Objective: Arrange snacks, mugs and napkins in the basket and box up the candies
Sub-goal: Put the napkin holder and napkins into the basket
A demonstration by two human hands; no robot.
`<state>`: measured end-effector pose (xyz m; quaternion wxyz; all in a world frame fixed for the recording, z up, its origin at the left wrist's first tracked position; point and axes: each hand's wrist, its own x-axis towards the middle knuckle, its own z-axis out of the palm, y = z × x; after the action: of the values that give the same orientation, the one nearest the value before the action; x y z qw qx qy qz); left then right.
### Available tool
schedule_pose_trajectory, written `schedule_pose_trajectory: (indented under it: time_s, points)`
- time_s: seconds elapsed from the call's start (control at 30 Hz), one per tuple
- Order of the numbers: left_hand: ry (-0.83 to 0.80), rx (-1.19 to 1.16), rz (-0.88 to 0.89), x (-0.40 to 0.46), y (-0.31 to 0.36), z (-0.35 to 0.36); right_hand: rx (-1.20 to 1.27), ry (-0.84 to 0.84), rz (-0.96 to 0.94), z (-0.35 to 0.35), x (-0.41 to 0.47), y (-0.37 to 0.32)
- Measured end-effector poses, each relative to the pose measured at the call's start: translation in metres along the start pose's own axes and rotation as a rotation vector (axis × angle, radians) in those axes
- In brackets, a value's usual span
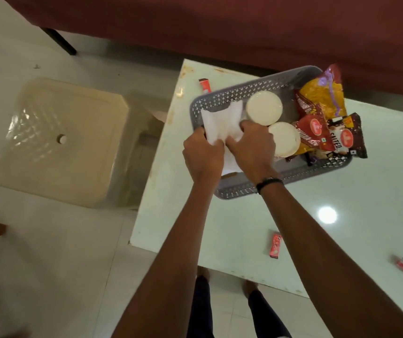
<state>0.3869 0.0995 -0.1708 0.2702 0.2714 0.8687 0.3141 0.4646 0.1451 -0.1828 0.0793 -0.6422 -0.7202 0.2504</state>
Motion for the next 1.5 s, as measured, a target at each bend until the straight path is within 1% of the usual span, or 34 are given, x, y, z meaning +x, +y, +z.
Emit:
schedule_pose_trajectory:
  time_s: [0.1,0.17,0.27,0.37,0.53,0.67,0.73,0.97,1.07,1.2,1.33,1.43,1.5]
  points:
    - [0.004,0.019,-0.002,-0.002,-0.005,0.007,-0.089,-0.067,-0.077,0.008,0.004,0.001]
    - [0.013,0.023,-0.009,-0.004,-0.007,0.011,-0.042,-0.095,-0.11,0.008,0.003,0.004]
    - [0.056,0.033,-0.009,-0.003,-0.007,0.014,0.078,-0.038,-0.136,0.005,-0.003,0.011]
    - [0.075,0.041,-0.02,-0.001,-0.004,0.014,0.036,0.011,-0.172,0.005,-0.006,0.016]
    - [0.068,0.013,-0.018,-0.004,-0.003,0.012,-0.053,-0.039,-0.239,0.012,-0.003,0.01]
    - [0.097,-0.01,-0.023,-0.001,-0.004,0.01,-0.106,-0.022,-0.321,0.012,-0.007,0.008]
    - [0.1,-0.011,-0.025,0.001,-0.004,0.01,-0.106,-0.019,-0.325,0.01,-0.008,0.008]
    - [0.057,0.062,0.013,0.001,-0.01,0.011,-0.174,-0.097,-0.282,0.013,0.0,0.002]
    - [0.066,0.049,0.033,0.002,-0.012,0.011,-0.197,-0.113,-0.29,0.014,-0.001,0.001]
    - [0.085,0.02,0.075,-0.003,-0.015,0.01,-0.146,-0.075,-0.309,0.006,-0.008,0.005]
    - [0.094,0.019,0.086,-0.01,-0.017,0.003,-0.029,0.009,-0.299,-0.027,-0.015,0.019]
    - [0.113,-0.072,0.055,-0.009,-0.015,-0.005,0.074,0.116,-0.232,-0.066,0.0,0.043]
    - [0.141,-0.149,-0.006,-0.004,-0.014,-0.008,0.113,0.202,-0.138,-0.093,0.021,0.069]
